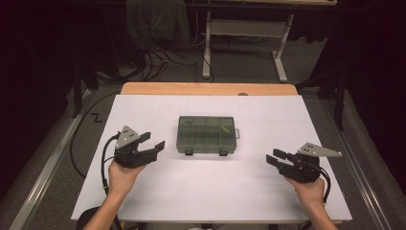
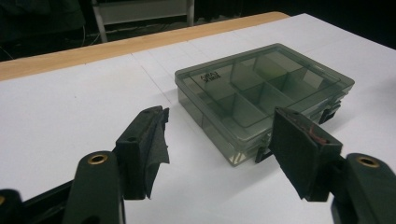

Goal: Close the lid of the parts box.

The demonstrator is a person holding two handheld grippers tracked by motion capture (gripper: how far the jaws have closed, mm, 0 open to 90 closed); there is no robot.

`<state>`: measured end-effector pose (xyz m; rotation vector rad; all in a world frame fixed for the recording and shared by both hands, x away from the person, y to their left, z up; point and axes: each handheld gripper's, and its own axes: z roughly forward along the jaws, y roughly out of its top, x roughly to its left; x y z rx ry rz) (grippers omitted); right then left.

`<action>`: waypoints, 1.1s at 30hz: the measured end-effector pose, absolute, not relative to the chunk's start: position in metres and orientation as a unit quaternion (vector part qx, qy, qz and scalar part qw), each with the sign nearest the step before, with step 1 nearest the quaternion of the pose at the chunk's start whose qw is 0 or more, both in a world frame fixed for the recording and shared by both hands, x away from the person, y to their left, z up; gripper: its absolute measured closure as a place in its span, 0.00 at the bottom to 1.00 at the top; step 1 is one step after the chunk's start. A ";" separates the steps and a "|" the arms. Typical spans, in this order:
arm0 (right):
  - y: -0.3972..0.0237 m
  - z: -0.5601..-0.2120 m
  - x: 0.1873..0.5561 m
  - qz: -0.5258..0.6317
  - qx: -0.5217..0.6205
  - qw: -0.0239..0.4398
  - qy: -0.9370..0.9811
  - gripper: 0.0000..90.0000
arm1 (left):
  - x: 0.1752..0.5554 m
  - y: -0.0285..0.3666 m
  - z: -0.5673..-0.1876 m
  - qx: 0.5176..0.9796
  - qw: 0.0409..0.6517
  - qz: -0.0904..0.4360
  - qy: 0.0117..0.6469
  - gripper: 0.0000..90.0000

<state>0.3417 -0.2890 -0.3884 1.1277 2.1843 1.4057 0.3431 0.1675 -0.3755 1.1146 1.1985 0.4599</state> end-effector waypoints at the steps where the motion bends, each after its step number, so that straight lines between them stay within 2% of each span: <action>1: -0.289 -0.389 0.341 0.490 0.394 0.155 0.762 0.64 | 0.342 0.168 -0.377 0.492 0.660 0.203 0.530 0.40; 12: -0.295 -0.400 0.335 0.489 0.399 0.165 0.758 0.60 | 0.338 0.172 -0.389 0.493 0.658 0.205 0.531 0.40; 16: -0.298 -0.403 0.332 0.484 0.397 0.185 0.757 0.59 | 0.337 0.174 -0.394 0.488 0.659 0.205 0.535 0.40; 33: -0.302 -0.419 0.325 0.473 0.396 0.187 0.764 0.56 | 0.334 0.178 -0.412 0.476 0.654 0.207 0.551 0.40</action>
